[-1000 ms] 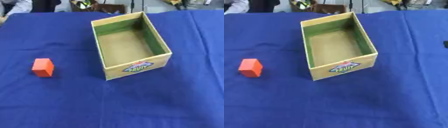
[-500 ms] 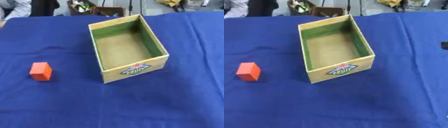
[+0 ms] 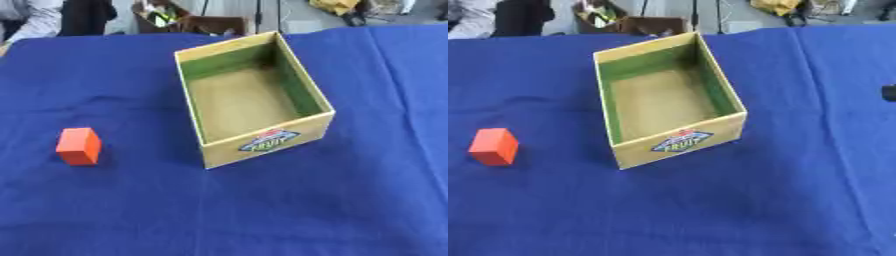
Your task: Pick up objects on the table and place them in the box.
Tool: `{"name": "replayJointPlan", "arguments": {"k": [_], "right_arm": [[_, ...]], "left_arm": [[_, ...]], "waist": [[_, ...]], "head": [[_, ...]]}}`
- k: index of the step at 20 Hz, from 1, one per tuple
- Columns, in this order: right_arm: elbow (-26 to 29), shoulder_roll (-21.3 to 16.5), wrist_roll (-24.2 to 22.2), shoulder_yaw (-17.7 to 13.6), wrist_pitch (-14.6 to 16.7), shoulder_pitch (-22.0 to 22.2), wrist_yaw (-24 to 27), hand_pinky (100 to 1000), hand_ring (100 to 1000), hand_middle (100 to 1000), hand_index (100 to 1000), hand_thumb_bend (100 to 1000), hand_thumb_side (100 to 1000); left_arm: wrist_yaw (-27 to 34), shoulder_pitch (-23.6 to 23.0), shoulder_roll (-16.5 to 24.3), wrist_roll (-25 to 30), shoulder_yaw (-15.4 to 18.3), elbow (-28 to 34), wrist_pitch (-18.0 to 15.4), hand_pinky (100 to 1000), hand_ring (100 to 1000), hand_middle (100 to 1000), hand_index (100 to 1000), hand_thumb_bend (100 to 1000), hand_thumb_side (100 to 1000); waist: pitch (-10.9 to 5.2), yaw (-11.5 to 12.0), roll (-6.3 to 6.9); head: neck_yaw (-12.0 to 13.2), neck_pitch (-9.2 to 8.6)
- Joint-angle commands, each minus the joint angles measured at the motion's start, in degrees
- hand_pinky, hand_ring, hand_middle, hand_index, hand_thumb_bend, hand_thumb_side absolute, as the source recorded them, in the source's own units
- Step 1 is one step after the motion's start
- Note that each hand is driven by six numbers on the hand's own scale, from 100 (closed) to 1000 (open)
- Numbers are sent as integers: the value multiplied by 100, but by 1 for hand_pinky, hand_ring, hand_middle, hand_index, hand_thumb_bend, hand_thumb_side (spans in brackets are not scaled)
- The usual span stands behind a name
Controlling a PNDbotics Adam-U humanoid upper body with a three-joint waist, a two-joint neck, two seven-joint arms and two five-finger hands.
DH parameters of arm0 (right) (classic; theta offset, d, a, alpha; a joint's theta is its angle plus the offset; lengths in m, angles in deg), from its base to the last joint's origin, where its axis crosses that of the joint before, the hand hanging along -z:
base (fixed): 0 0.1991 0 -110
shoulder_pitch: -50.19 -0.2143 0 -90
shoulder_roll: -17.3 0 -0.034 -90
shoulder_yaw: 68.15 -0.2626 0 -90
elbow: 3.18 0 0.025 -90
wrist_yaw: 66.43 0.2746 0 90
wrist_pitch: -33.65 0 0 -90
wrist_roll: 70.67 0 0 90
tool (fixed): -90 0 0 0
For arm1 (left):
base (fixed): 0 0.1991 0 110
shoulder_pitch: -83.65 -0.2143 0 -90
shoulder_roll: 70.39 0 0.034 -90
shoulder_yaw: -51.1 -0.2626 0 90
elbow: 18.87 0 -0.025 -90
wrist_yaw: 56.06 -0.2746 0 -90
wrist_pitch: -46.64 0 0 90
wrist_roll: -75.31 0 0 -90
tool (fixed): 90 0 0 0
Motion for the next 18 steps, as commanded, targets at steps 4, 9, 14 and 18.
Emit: {"name": "replayJointPlan", "arguments": {"k": [4, 9, 14, 18], "right_arm": [[127, -127, -4, 9, 2, -25, -23, 779, 715, 576, 720, 100, 798], [127, -134, -23, 27, 10, -28, -7, 780, 718, 576, 720, 100, 801], [127, -134, -45, 47, 13, -23, 7, 781, 719, 576, 721, 100, 801], [127, -140, -68, 65, 24, -27, 25, 782, 720, 576, 721, 100, 803]], "left_arm": [[-61, 191, 413, 525, -413, -240, -202, 654, 833, 816, 1000, 750, 1000], [85, 314, 485, 815, -681, -180, -203, 662, 834, 809, 1000, 690, 1000], [145, 504, 546, 1000, -963, -164, -101, 682, 845, 821, 1000, 646, 1000], [201, 724, 602, 1154, -1241, -202, -85, 669, 841, 815, 1000, 658, 1000]], "waist": [[-73, 3, -9], [-80, 2, -17], [-92, 4, -24], [-100, -11, -27]], "head": [[76, -42], [137, -51], [175, -66], [205, -63]]}}
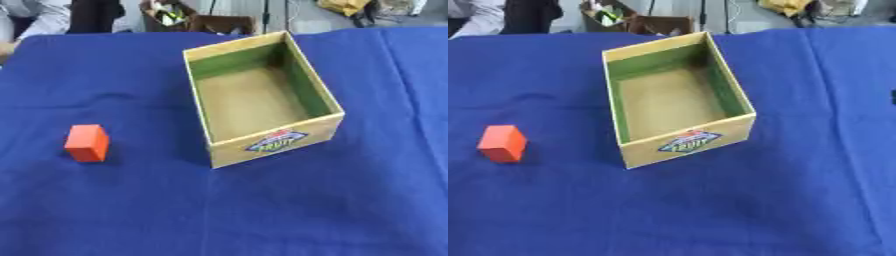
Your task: Pick up objects on the table and place them in the box.
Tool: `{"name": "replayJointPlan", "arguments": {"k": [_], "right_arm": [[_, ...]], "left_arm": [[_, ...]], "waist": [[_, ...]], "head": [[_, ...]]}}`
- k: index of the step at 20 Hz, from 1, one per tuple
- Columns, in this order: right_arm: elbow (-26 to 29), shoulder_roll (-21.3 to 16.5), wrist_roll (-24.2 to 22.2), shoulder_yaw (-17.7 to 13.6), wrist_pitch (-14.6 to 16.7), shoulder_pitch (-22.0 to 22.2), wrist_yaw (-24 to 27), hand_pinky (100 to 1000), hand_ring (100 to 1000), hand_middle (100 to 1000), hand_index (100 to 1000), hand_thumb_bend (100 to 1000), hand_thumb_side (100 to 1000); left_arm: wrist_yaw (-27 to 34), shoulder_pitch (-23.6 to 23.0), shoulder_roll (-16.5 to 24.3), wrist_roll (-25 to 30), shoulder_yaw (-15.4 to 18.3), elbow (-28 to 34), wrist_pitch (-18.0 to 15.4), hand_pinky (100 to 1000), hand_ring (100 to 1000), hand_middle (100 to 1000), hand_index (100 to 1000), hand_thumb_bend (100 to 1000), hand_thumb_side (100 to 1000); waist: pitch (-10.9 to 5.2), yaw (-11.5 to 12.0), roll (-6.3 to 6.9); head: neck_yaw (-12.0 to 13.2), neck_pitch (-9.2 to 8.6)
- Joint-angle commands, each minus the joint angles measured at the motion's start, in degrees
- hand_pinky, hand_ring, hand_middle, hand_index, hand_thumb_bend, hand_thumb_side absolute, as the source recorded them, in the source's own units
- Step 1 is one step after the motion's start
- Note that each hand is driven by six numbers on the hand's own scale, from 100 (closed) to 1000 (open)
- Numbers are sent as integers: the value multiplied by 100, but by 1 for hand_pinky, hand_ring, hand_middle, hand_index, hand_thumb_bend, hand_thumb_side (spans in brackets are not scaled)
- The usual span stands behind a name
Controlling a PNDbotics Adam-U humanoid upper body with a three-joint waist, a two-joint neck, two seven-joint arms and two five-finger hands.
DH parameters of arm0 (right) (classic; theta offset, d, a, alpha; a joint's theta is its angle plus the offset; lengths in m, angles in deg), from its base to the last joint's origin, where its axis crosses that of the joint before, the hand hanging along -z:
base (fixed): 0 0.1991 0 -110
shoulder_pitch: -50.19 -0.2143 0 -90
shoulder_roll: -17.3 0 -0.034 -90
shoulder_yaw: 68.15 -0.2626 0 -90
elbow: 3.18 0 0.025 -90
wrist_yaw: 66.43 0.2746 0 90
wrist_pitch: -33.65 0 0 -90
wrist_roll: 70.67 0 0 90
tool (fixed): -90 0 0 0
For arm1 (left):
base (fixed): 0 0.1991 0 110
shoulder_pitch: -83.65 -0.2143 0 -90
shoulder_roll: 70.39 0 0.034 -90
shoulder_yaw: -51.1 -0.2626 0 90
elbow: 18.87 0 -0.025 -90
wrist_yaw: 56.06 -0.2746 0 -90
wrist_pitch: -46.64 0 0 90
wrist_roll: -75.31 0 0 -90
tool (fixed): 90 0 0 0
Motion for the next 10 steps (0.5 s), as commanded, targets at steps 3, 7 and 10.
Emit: {"name": "replayJointPlan", "arguments": {"k": [3, 7, 10], "right_arm": [[127, -141, -41, 11, 20, -33, 39, 782, 720, 576, 721, 100, 804], [127, -135, -60, 19, 12, -32, 45, 783, 721, 576, 721, 100, 803], [127, -134, -69, 24, 6, -32, 43, 784, 721, 576, 722, 100, 804]], "left_arm": [[104, 273, 323, 182, -264, 32, -38, 656, 835, 808, 1000, 655, 1000], [204, 401, 295, 289, -427, 54, -69, 644, 828, 802, 996, 639, 1000], [281, 452, 279, 327, -527, 97, -50, 632, 823, 797, 993, 626, 1000]], "waist": [[-112, -27, 3], [-110, -45, 14], [-109, -52, 22]], "head": [[45, -66], [58, -58], [70, -48]]}}
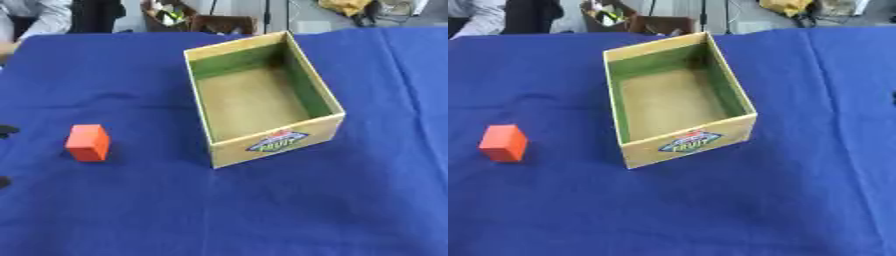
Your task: Pick up objects on the table and place them in the box.
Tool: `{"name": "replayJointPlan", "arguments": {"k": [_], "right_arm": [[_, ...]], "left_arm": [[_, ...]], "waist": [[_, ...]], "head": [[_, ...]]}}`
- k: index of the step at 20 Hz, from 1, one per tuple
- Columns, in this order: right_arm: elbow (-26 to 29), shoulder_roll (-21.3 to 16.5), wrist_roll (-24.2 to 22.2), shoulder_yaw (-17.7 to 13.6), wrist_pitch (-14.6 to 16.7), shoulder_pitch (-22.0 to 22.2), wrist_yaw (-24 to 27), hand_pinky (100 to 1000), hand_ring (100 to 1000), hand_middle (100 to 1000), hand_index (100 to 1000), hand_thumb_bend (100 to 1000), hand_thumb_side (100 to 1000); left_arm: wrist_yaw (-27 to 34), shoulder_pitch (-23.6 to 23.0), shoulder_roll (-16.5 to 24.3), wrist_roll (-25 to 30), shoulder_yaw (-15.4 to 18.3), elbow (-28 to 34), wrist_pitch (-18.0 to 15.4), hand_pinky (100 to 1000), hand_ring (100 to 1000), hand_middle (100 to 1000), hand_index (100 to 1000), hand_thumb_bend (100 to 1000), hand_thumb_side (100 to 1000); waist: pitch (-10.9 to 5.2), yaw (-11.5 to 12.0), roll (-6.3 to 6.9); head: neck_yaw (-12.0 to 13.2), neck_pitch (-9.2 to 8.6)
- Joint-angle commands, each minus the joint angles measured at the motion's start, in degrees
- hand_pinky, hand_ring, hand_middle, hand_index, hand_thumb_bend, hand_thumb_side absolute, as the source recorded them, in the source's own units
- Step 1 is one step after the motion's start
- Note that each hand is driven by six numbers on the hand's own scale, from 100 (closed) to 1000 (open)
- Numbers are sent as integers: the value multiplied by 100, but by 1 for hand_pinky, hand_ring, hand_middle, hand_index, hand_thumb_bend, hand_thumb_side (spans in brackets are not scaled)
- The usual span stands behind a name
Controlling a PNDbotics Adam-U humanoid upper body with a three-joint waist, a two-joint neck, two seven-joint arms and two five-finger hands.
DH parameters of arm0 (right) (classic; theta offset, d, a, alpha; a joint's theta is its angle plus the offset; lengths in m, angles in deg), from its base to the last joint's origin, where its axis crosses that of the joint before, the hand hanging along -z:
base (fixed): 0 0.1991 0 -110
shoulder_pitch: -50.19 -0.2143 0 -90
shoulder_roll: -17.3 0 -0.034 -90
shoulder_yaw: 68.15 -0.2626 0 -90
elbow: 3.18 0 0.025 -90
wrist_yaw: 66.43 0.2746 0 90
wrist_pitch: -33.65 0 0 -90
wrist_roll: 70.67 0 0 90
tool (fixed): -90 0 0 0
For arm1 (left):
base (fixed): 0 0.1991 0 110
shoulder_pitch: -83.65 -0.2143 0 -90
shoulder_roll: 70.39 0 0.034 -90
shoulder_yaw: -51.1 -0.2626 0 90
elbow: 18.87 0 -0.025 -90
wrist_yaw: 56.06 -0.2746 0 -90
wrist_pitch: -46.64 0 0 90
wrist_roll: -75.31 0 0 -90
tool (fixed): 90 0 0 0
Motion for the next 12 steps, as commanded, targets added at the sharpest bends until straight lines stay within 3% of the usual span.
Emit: {"name": "replayJointPlan", "arguments": {"k": [1, 9, 12], "right_arm": [[127, -132, -26, 9, 1, -30, 20, 784, 722, 576, 722, 100, 804], [127, -120, -49, 31, -21, -24, 22, 786, 722, 576, 721, 100, 811], [127, -116, -58, 37, -28, -16, 22, 787, 723, 576, 721, 100, 812]], "left_arm": [[96, 94, 237, 52, -57, 90, 15, 631, 823, 798, 994, 626, 1000], [317, 442, 99, 108, -222, -119, 87, 600, 815, 800, 1000, 655, 1000], [195, 623, 43, -114, -234, -162, 101, 594, 815, 800, 1000, 671, 1000]], "waist": [[-108, 1, 18], [-122, -24, 18], [-129, -29, 22]], "head": [[27, -46], [77, -10], [88, 1]]}}
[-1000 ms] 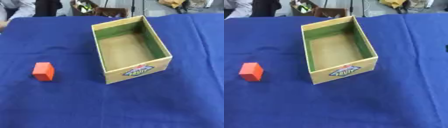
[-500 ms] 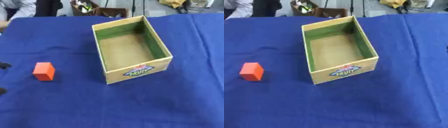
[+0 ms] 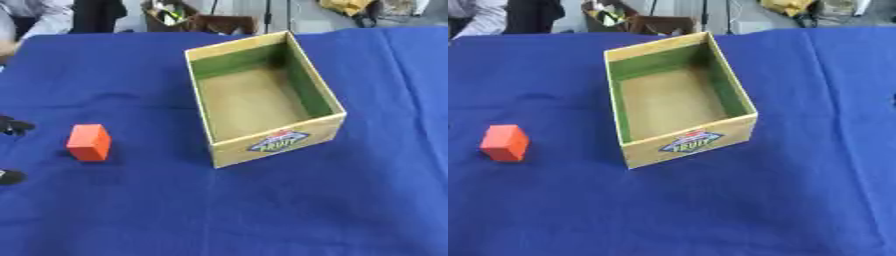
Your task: Pick up objects on the table and place them in the box.
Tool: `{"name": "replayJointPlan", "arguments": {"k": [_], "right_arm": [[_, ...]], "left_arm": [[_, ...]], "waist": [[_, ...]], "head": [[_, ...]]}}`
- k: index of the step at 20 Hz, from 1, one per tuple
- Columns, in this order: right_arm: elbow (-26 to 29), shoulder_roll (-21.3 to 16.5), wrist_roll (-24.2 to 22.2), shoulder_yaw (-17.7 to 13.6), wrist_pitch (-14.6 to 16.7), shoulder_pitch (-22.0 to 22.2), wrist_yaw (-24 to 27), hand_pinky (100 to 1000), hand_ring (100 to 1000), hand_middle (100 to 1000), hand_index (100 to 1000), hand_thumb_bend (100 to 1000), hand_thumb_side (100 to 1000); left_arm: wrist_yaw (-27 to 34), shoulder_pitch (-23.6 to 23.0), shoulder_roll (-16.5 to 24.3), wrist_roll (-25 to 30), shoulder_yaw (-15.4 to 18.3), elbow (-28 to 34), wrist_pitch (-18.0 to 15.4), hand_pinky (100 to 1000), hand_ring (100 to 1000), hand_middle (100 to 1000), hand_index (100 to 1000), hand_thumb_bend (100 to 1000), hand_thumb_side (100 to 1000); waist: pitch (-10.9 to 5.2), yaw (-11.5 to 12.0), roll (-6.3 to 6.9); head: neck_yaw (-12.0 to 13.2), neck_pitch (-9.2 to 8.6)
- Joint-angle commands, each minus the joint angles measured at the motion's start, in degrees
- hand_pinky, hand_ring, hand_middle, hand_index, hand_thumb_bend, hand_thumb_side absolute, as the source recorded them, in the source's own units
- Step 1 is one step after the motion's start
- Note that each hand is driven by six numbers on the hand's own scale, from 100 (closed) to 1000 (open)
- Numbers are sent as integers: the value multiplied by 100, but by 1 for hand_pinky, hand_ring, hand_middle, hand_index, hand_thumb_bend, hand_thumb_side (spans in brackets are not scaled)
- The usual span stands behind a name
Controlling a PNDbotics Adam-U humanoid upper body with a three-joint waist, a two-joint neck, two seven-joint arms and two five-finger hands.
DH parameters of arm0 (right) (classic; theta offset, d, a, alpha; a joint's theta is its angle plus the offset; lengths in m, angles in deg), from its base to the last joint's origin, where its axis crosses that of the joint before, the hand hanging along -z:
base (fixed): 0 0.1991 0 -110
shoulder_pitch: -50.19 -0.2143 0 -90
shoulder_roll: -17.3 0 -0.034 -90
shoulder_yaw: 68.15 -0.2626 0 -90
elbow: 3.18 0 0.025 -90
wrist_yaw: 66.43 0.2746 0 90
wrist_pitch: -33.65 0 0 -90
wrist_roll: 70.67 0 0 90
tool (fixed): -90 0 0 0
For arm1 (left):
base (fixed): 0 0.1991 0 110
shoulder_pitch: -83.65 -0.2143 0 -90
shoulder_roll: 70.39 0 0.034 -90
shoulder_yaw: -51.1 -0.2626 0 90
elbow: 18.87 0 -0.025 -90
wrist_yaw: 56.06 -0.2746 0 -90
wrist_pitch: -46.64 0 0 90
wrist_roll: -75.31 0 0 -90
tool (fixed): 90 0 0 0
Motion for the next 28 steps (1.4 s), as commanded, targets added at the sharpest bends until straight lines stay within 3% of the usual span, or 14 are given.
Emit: {"name": "replayJointPlan", "arguments": {"k": [1, 6, 15, 21, 28], "right_arm": [[127, -115, -27, 4, 1, -14, 21, 787, 723, 576, 721, 100, 813], [127, -112, -47, 18, -23, -2, 19, 788, 724, 575, 721, 100, 815], [127, -106, -72, 43, -57, 15, 38, 789, 725, 574, 719, 100, 815], [127, -101, -55, 35, -77, 17, 53, 789, 725, 573, 717, 100, 814], [127, -97, -42, 33, -102, 17, 70, 790, 725, 572, 717, 100, 814]], "left_arm": [[-83, 198, 121, -248, 20, -30, -29, 594, 816, 802, 1000, 678, 1000], [-196, 639, 4, -392, -56, -415, -385, 607, 823, 801, 987, 752, 1000], [-292, 1701, -432, 426, -344, -1676, -966, 614, 823, 788, 1000, 789, 1000], [-212, 1983, -659, 711, -412, -2059, -1144, 602, 817, 784, 1000, 806, 1000], [-206, 2221, -934, 933, -506, -2270, -1125, 592, 811, 781, 1000, 818, 1000]], "waist": [[-123, -4, 23], [-141, -8, 48], [-171, -68, 74], [-183, -83, 82], [-192, -101, 81]], "head": [[24, 4], [61, 55], [141, 115], [149, 121], [159, 138]]}}
